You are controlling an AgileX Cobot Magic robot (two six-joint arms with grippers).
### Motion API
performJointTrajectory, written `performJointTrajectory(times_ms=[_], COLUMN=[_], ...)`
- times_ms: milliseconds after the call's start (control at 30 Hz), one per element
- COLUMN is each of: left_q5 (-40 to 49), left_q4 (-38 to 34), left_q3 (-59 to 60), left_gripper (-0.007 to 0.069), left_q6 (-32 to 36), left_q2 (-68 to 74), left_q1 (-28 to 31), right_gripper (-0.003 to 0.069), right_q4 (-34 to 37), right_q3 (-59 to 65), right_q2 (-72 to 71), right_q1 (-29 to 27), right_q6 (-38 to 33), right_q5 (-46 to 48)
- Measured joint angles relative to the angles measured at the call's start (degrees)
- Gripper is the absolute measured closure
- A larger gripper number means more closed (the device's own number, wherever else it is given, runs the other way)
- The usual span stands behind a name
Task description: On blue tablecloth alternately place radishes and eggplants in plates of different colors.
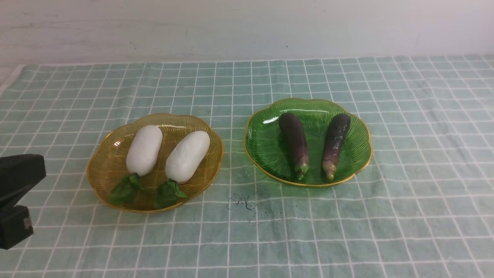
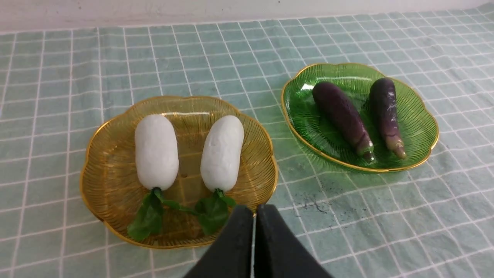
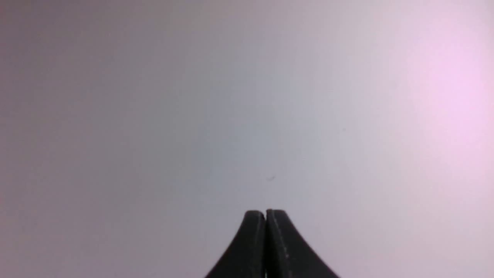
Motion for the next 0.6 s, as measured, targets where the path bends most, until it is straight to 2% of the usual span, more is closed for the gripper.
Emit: performJointTrajectory(times_ms=[600], left_q5=[-4.23], left_q4=[-0.82], left_q3=[10.13], left_gripper=[0.0632], left_q6=[0.79], left_q2=[-18.14], left_q1=[0.0], right_gripper=[0.0673], right_q4=[0.26], right_q3=[0.53], right_q2=[-0.07], right_q1=[0.0], right_q6=[-0.04], right_q5=[-1.95])
